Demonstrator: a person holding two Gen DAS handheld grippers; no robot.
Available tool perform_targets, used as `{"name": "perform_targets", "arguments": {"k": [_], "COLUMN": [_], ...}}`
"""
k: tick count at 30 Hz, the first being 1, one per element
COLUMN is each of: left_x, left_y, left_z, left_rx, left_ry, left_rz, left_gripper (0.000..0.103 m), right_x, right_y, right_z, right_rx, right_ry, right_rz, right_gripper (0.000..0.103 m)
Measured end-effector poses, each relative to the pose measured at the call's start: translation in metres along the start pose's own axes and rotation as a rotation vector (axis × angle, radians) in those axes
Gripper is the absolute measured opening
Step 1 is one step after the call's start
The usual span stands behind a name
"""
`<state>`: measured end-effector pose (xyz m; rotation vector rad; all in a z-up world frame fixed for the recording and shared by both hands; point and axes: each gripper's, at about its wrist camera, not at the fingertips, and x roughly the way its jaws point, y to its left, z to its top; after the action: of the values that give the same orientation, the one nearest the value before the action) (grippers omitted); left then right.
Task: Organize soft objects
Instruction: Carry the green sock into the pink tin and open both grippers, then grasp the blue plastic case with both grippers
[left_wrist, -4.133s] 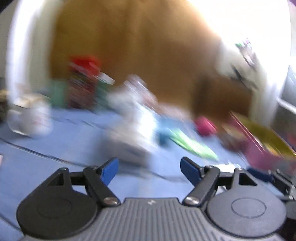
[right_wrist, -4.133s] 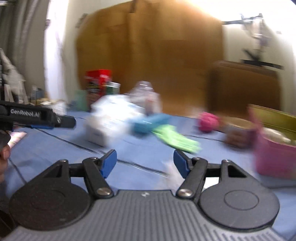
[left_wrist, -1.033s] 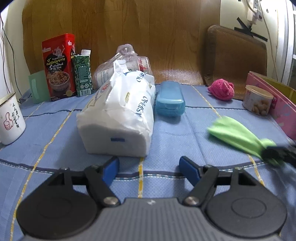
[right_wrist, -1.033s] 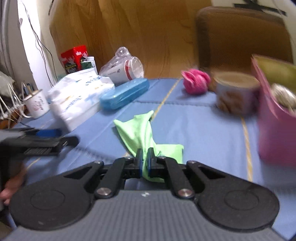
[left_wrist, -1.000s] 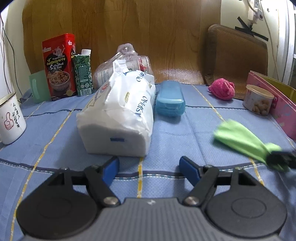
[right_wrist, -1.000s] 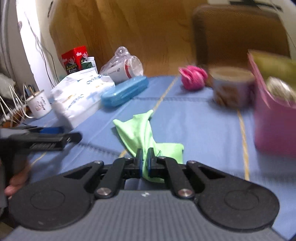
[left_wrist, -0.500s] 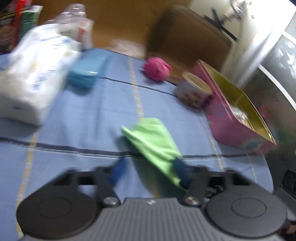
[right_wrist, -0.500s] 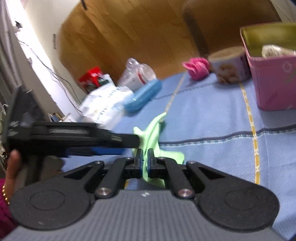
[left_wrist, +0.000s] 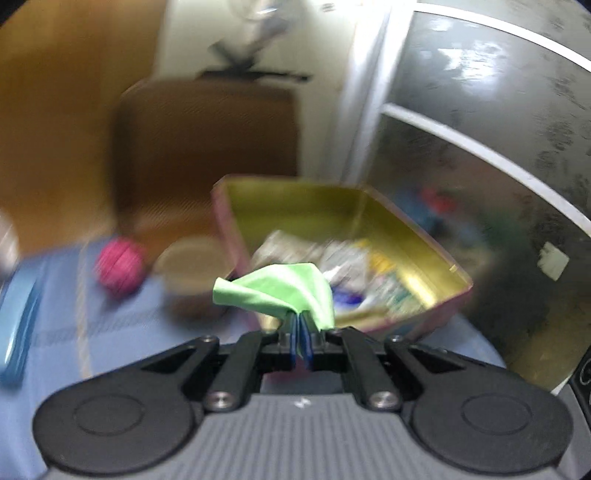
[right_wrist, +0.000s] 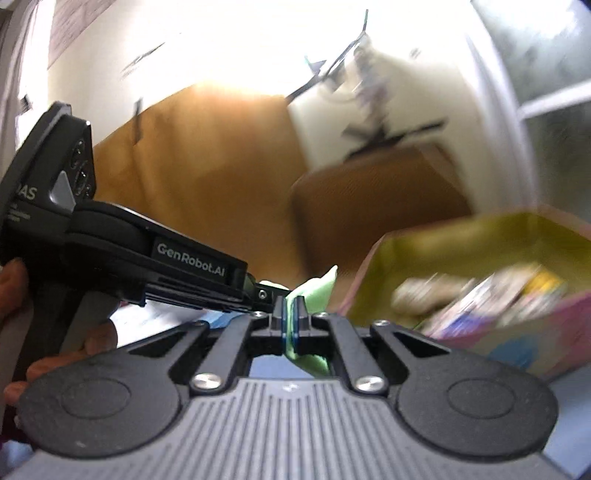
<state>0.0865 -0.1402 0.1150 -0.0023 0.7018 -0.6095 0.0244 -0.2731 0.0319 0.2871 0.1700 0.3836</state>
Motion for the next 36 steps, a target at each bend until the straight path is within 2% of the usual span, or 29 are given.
{"name": "perform_targets", "arguments": {"k": [3, 4, 5, 6, 7, 10, 12, 15, 18, 21, 23, 25, 26, 28, 29, 31, 34, 36], "left_x": [0.035, 0.048, 0.059, 0.066, 0.07, 0.065, 0.051, 0.024, -0.009, -0.04, -0.062, -0.081, -0.09, -0.107, -0.113, -0.117, -0.121, -0.125], "left_y": [-0.019, -0.024, -0.024, -0.023, -0.02, -0.01, 0.0, 0.018, 0.052, 0.096, 0.127, 0.151, 0.164, 0.177, 0.183, 0.188, 0.192, 0.199], "left_z": [0.018, 0.021, 0.021, 0.02, 0.017, 0.005, -0.003, -0.022, -0.052, -0.092, -0.122, -0.148, -0.161, -0.178, -0.184, -0.193, -0.19, -0.192], "left_rx": [0.032, 0.042, 0.048, 0.047, 0.039, 0.025, 0.033, 0.038, 0.003, -0.039, -0.079, -0.121, -0.143, -0.16, -0.169, -0.18, -0.21, -0.244], "left_ry": [0.004, 0.017, 0.026, 0.032, 0.042, 0.049, 0.028, 0.008, 0.008, 0.016, 0.037, 0.045, 0.048, -0.005, -0.03, -0.087, -0.105, -0.124], "left_rz": [0.01, 0.034, 0.081, 0.114, 0.132, 0.129, 0.152, 0.188, 0.247, 0.376, 0.476, 0.543, 0.576, 0.613, 0.619, 0.605, 0.574, 0.539], "left_gripper": [0.009, 0.019, 0.026, 0.025, 0.024, 0.024, 0.024, 0.024, 0.024, 0.024, 0.024, 0.024, 0.025, 0.031, 0.034, 0.033, 0.033, 0.033], "right_x": [0.013, 0.024, 0.034, 0.045, 0.05, 0.04, 0.035, 0.027, 0.028, 0.043, 0.063, 0.09, 0.104, 0.143, 0.162, 0.21, 0.264, 0.292], "right_y": [-0.025, -0.033, -0.04, -0.047, -0.054, -0.072, -0.071, -0.06, -0.036, -0.002, 0.026, 0.059, 0.076, 0.108, 0.12, 0.143, 0.167, 0.185], "right_z": [0.01, 0.009, 0.008, 0.005, 0.003, -0.002, -0.003, 0.0, 0.003, 0.002, -0.004, -0.014, -0.02, -0.028, -0.031, -0.035, -0.041, -0.048], "right_rx": [-0.034, -0.054, -0.079, -0.099, -0.092, -0.01, -0.014, 0.007, -0.009, -0.033, -0.059, -0.092, -0.104, -0.109, -0.101, -0.052, -0.008, -0.052], "right_ry": [-0.031, -0.025, -0.009, 0.021, 0.038, 0.001, -0.017, -0.033, -0.024, 0.038, 0.107, 0.186, 0.217, 0.274, 0.298, 0.359, 0.44, 0.485], "right_rz": [-0.108, -0.154, -0.208, -0.279, -0.315, -0.274, -0.295, -0.252, -0.167, -0.043, 0.033, 0.098, 0.133, 0.169, 0.161, 0.13, 0.082, 0.042], "right_gripper": [0.008, 0.01, 0.016, 0.025, 0.025, 0.025, 0.025, 0.025, 0.025, 0.025, 0.026, 0.027, 0.031, 0.041, 0.046, 0.049, 0.057, 0.059]}}
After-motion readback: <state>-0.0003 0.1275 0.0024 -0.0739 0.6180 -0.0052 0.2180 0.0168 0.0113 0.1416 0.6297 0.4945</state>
